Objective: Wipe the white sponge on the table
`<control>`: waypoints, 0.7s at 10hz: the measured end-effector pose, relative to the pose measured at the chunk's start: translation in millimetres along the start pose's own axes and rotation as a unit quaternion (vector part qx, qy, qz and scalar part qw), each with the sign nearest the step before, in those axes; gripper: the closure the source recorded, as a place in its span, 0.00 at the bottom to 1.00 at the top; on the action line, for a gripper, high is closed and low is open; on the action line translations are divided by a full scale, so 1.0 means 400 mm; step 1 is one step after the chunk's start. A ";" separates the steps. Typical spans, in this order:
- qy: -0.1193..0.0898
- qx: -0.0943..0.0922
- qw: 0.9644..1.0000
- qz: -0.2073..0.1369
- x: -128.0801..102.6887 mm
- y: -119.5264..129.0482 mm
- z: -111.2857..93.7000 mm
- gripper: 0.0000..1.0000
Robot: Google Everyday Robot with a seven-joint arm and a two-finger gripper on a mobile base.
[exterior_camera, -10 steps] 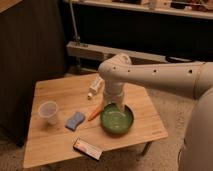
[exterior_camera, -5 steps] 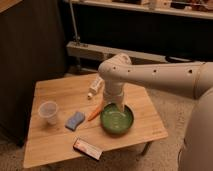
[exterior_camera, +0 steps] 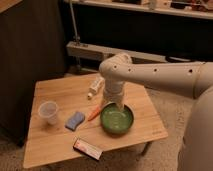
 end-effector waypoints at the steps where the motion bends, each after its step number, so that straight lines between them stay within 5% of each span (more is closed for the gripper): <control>1: -0.002 -0.009 1.000 0.009 -0.014 0.048 -0.003 0.35; 4: -0.017 -0.015 0.998 0.058 -0.039 0.190 -0.030 0.35; 7: -0.024 -0.016 0.993 0.114 -0.033 0.232 -0.046 0.35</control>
